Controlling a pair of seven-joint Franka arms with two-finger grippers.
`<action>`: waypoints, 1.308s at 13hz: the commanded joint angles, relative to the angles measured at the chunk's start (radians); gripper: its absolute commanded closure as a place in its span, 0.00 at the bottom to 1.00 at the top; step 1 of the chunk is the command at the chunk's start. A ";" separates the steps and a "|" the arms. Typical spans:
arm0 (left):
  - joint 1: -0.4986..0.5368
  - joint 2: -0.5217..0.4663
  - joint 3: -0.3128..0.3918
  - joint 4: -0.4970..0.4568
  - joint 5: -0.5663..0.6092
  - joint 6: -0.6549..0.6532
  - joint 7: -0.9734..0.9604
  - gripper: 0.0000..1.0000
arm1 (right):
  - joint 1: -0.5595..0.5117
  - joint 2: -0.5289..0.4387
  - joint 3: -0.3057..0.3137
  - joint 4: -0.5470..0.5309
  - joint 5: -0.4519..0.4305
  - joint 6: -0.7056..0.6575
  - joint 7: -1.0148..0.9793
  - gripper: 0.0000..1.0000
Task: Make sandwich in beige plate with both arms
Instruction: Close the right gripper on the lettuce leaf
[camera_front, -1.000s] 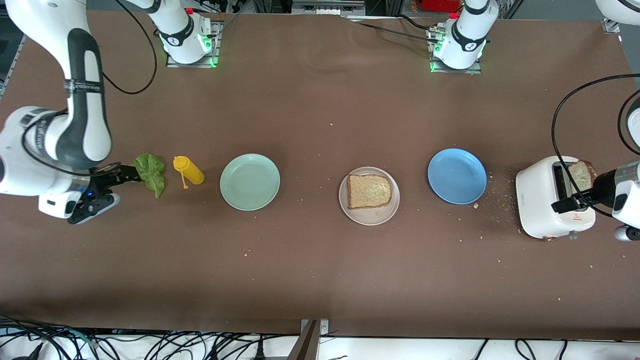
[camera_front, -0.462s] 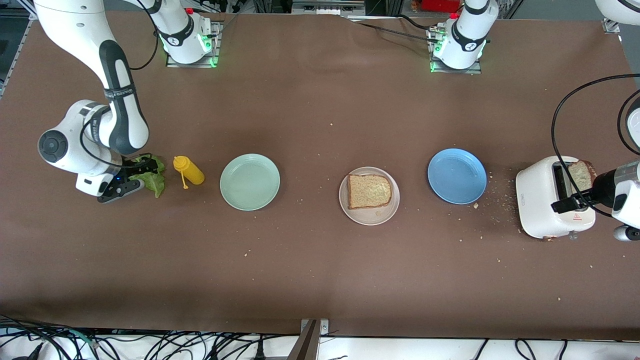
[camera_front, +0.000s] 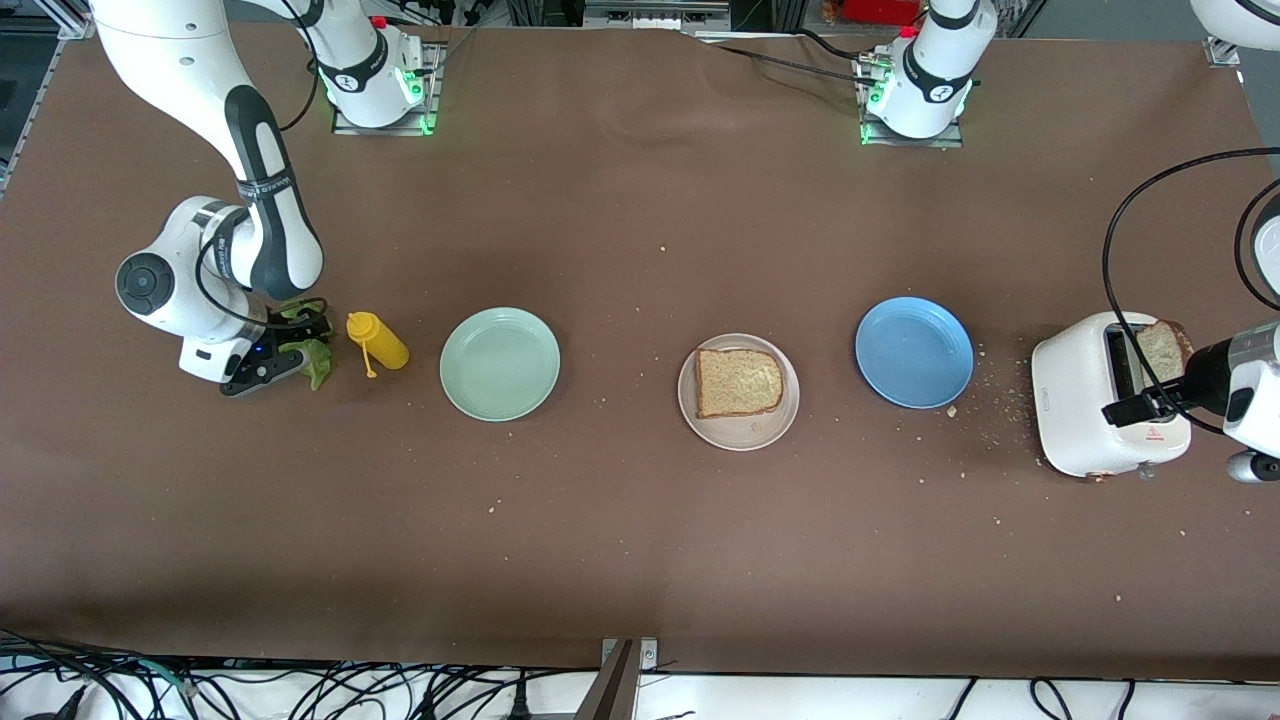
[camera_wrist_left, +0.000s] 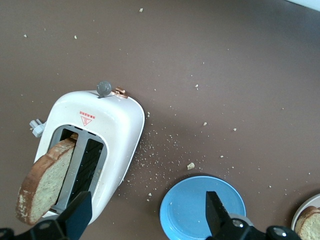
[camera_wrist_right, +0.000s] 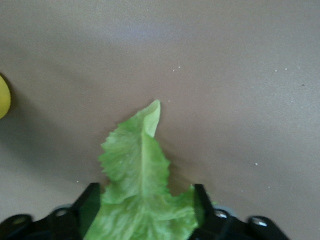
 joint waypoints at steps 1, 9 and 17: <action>-0.008 -0.008 -0.001 -0.006 0.038 -0.005 -0.010 0.00 | 0.002 -0.008 0.000 -0.019 -0.017 0.020 -0.014 0.73; -0.008 -0.008 -0.001 -0.009 0.038 -0.005 -0.012 0.00 | 0.001 -0.018 -0.003 0.004 -0.014 0.009 -0.032 1.00; -0.008 -0.008 -0.001 -0.009 0.038 -0.005 -0.012 0.00 | -0.003 -0.043 -0.095 0.421 -0.013 -0.522 0.006 1.00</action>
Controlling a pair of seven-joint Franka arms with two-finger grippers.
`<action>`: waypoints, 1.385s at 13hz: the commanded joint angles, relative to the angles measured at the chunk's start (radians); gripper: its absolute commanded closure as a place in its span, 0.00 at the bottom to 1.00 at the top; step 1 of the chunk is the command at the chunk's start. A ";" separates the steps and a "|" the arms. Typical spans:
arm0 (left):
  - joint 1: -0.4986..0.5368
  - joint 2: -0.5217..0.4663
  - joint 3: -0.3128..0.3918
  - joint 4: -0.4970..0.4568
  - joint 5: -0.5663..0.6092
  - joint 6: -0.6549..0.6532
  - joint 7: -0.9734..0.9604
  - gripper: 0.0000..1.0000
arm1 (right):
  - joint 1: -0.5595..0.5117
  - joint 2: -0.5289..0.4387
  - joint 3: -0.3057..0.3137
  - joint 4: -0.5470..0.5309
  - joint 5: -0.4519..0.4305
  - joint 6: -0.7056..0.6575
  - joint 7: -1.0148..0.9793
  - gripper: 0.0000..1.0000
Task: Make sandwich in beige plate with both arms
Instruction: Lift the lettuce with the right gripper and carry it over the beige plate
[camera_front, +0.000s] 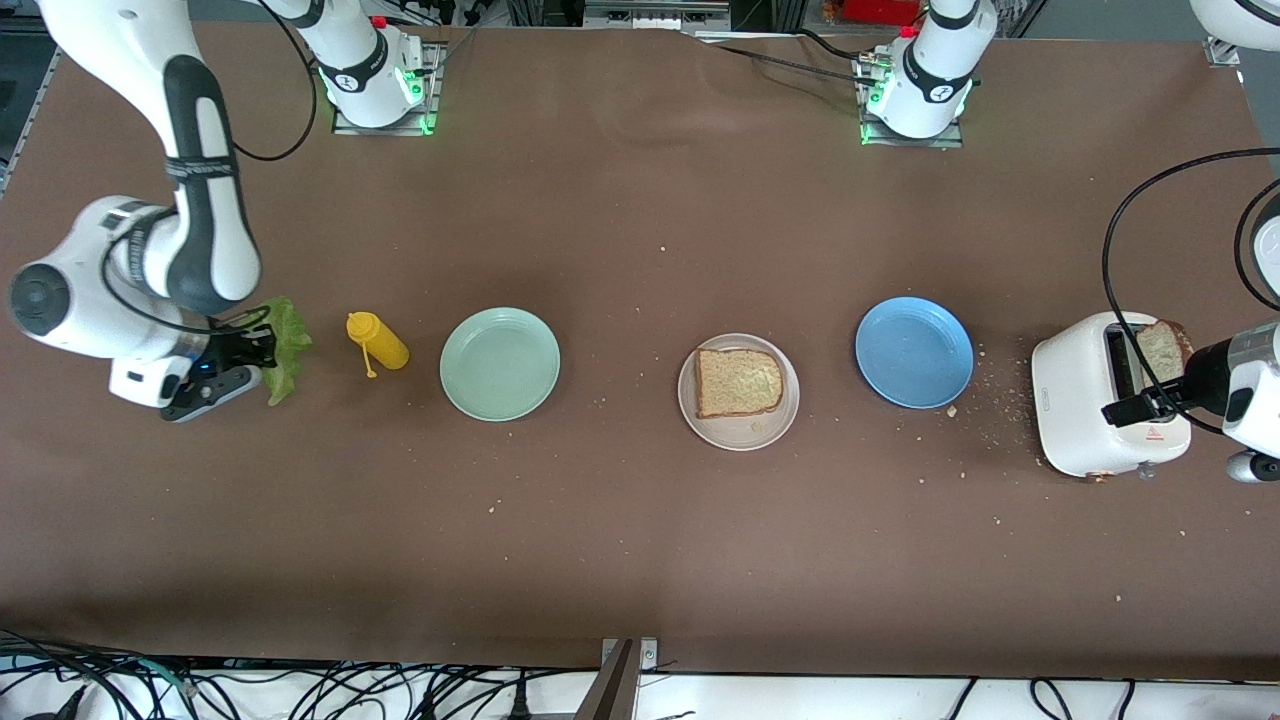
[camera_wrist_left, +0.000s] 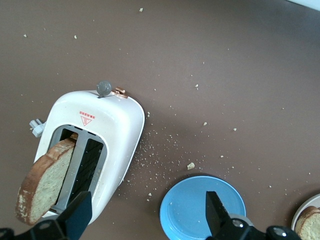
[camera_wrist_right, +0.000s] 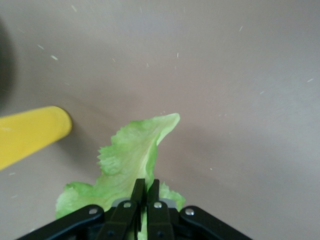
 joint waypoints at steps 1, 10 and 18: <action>-0.008 -0.008 -0.001 -0.009 0.038 -0.005 -0.010 0.00 | -0.001 -0.004 -0.013 0.165 -0.013 -0.181 0.073 1.00; -0.006 -0.008 -0.001 -0.009 0.038 -0.005 -0.010 0.00 | 0.112 -0.002 0.000 0.465 0.153 -0.477 0.800 1.00; -0.006 -0.008 -0.001 -0.009 0.038 -0.005 -0.010 0.00 | 0.338 0.103 0.083 0.474 0.297 -0.180 1.533 1.00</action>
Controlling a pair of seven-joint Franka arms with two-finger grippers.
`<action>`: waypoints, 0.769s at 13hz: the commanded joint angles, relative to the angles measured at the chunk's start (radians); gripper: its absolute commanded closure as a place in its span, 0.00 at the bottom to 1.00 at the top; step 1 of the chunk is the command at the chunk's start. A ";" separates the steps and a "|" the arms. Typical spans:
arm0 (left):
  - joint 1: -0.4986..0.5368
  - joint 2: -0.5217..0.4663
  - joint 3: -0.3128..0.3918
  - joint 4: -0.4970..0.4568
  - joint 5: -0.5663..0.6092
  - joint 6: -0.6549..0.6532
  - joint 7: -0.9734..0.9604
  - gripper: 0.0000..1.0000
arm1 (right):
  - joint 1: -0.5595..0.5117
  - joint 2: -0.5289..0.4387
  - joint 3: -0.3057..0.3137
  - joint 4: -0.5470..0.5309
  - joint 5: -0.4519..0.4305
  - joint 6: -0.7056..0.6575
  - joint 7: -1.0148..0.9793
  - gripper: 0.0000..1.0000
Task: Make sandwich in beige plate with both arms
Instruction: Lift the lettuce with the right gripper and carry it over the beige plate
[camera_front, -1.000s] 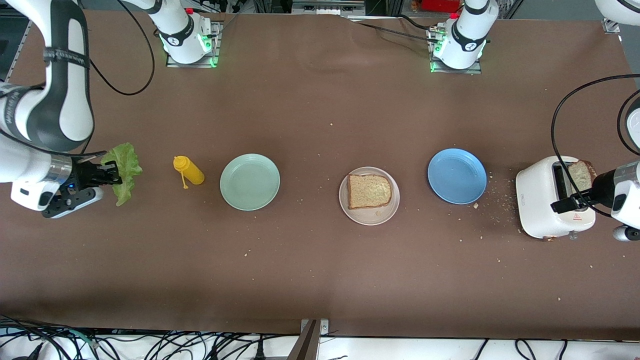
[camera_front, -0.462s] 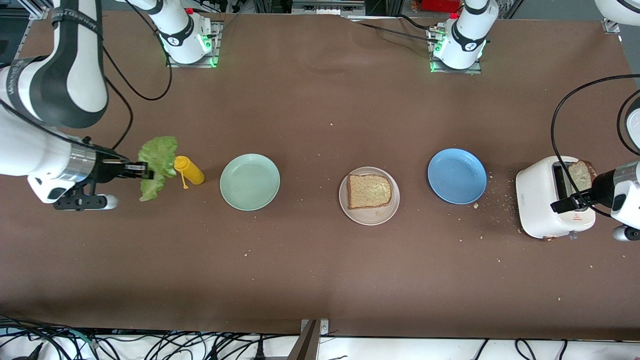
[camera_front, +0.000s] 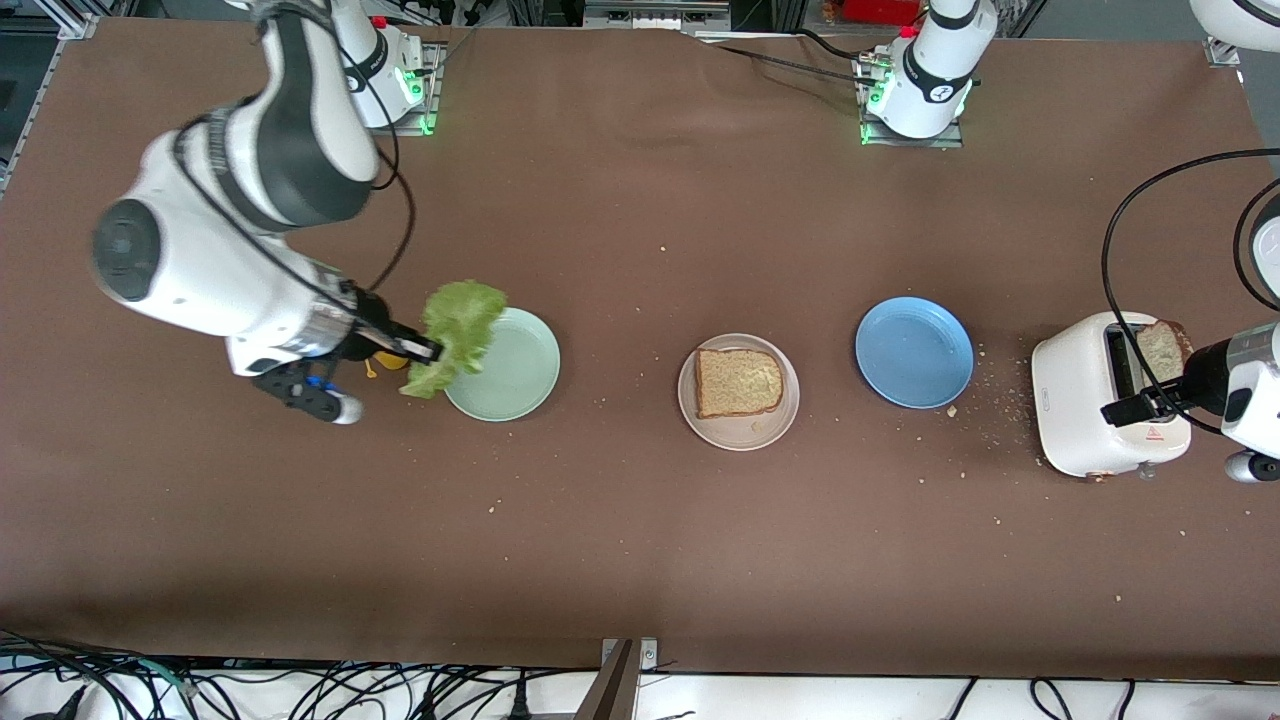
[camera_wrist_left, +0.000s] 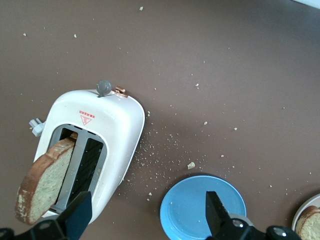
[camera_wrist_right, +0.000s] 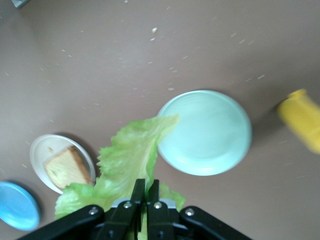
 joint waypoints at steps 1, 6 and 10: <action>-0.006 -0.009 -0.001 -0.006 0.038 -0.005 -0.010 0.00 | 0.016 0.070 0.079 0.027 0.026 0.142 0.203 1.00; -0.006 -0.007 -0.001 -0.006 0.038 -0.005 -0.010 0.00 | 0.100 0.205 0.221 0.030 0.017 0.520 0.582 1.00; -0.006 -0.009 -0.001 -0.006 0.038 -0.005 -0.010 0.00 | 0.193 0.378 0.221 0.140 0.019 0.730 0.836 1.00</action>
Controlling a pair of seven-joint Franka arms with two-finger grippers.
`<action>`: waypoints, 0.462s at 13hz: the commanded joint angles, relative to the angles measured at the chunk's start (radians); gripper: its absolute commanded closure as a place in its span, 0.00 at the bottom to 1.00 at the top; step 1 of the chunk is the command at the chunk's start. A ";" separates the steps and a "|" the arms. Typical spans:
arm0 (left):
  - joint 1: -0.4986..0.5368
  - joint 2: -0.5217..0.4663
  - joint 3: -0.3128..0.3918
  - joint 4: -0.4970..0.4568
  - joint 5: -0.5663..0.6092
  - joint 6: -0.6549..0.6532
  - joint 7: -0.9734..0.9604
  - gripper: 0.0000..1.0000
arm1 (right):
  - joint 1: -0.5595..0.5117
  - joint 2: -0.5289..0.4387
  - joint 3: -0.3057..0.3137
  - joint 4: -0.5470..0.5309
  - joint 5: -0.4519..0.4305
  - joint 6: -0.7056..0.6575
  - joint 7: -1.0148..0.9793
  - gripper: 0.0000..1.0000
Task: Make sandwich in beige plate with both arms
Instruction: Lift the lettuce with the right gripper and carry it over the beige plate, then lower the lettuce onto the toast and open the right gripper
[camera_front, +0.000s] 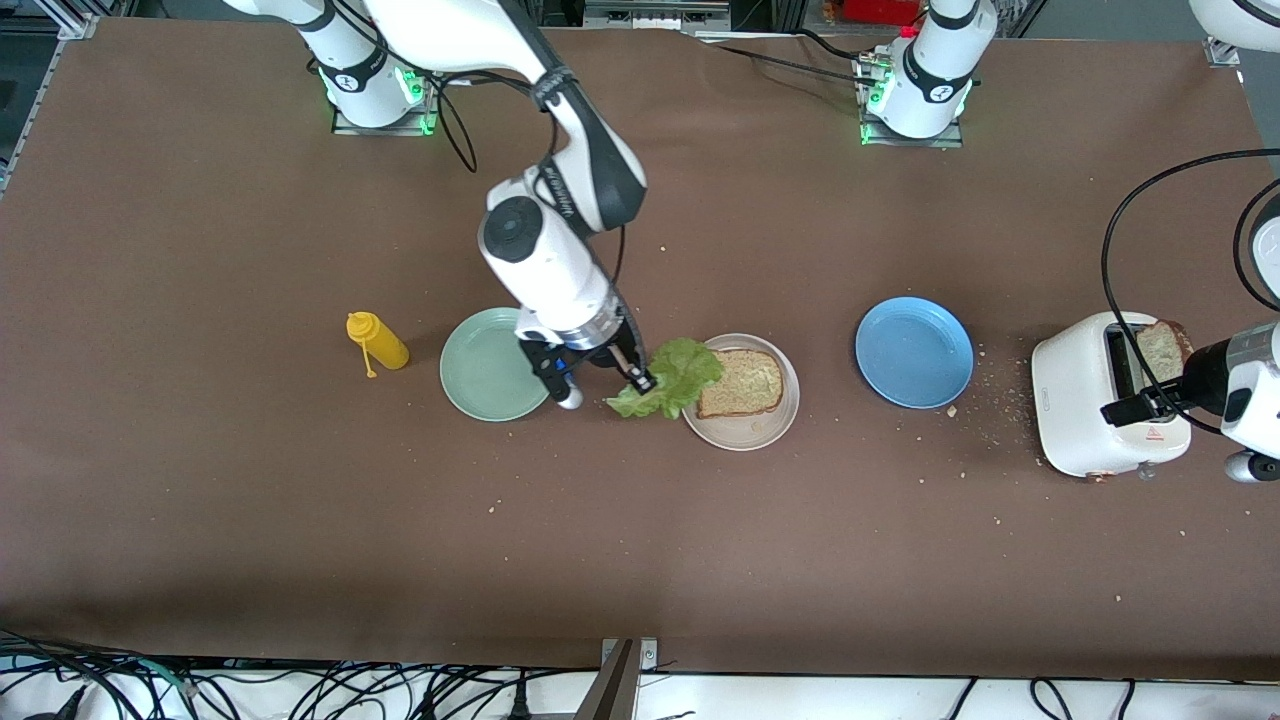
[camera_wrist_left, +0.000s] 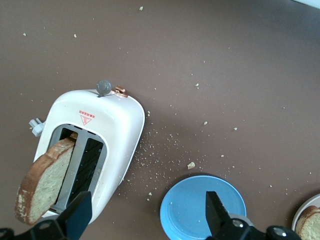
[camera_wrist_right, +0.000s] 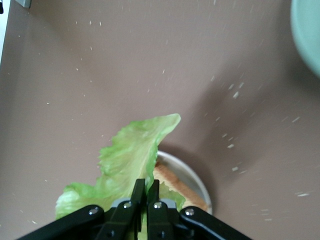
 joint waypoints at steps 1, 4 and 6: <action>-0.006 -0.009 -0.002 -0.006 0.038 -0.005 -0.012 0.00 | 0.047 0.152 -0.012 0.135 0.014 0.118 0.153 1.00; -0.006 -0.009 -0.002 -0.007 0.038 -0.005 -0.012 0.00 | 0.078 0.235 -0.004 0.169 0.018 0.226 0.251 1.00; -0.006 -0.009 -0.002 -0.007 0.038 -0.005 -0.012 0.00 | 0.078 0.255 0.013 0.183 0.014 0.226 0.273 1.00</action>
